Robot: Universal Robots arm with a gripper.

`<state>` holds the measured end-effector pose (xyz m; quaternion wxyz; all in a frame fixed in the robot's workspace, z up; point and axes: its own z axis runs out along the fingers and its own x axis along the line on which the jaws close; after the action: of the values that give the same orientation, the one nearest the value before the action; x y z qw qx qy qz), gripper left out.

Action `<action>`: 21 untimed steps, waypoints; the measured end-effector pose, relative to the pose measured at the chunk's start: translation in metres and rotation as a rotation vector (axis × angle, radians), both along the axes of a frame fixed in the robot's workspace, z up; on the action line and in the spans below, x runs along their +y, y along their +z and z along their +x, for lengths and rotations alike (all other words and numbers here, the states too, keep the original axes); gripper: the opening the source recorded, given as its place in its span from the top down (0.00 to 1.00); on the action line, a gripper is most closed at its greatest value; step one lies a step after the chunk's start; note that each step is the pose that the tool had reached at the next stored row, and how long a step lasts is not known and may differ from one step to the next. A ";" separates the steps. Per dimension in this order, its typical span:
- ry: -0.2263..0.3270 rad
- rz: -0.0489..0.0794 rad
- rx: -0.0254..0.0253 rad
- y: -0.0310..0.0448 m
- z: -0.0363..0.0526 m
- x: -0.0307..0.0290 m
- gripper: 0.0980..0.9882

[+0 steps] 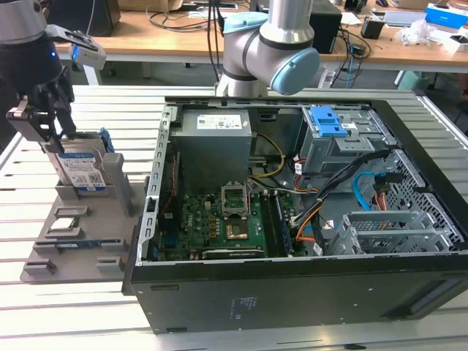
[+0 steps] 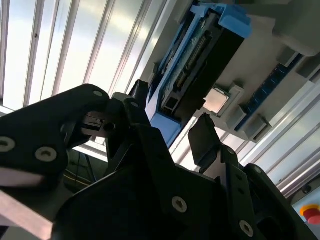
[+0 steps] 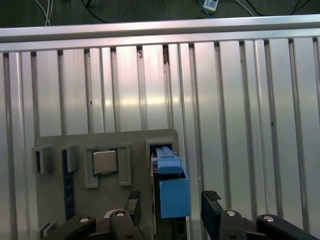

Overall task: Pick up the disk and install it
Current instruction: 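Pick up the disk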

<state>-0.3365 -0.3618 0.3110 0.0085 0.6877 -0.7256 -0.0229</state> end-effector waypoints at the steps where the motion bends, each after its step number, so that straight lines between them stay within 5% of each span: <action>1: 0.009 0.000 0.0000 -0.0027 0.0004 0.0006 0.44; 9: 0.017 0.000 -0.0002 -0.0241 0.0007 0.0015 0.44; 17: 0.017 0.000 -0.0004 -0.0291 0.0007 0.0015 0.44; 18: 0.017 0.000 -0.0293 -0.0294 0.0007 0.0015 0.44; 19: 0.018 0.000 -0.0344 -0.0294 0.0008 0.0015 0.44; 21: 0.018 -0.001 -0.0363 -0.0294 0.0008 0.0015 0.44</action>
<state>-0.3357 -0.3603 0.2817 -0.0044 0.6943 -0.7196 -0.0102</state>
